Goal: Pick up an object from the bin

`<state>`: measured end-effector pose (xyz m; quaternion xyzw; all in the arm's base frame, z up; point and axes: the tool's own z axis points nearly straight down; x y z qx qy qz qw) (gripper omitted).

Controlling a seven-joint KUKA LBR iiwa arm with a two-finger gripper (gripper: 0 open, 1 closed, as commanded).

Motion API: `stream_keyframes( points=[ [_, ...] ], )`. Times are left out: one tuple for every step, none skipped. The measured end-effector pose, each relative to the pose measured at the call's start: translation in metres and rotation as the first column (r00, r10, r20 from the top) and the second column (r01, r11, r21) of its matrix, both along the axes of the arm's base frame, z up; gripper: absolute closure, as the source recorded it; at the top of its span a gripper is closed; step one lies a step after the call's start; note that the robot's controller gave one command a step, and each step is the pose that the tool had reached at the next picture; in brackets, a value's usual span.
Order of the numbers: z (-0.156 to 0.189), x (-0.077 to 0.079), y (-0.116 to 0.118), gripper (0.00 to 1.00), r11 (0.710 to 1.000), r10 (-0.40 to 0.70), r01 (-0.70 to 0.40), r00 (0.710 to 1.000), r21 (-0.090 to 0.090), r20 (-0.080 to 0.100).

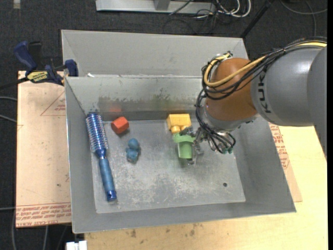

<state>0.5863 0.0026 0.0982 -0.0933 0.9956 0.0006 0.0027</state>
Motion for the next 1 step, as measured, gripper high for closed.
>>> stream_keyframes(
  points=[
    [0.0638, 0.0023, 0.0007, 1.00, 1.000, 0.000, 0.000, 1.000, -0.001, 0.005]
  ],
)
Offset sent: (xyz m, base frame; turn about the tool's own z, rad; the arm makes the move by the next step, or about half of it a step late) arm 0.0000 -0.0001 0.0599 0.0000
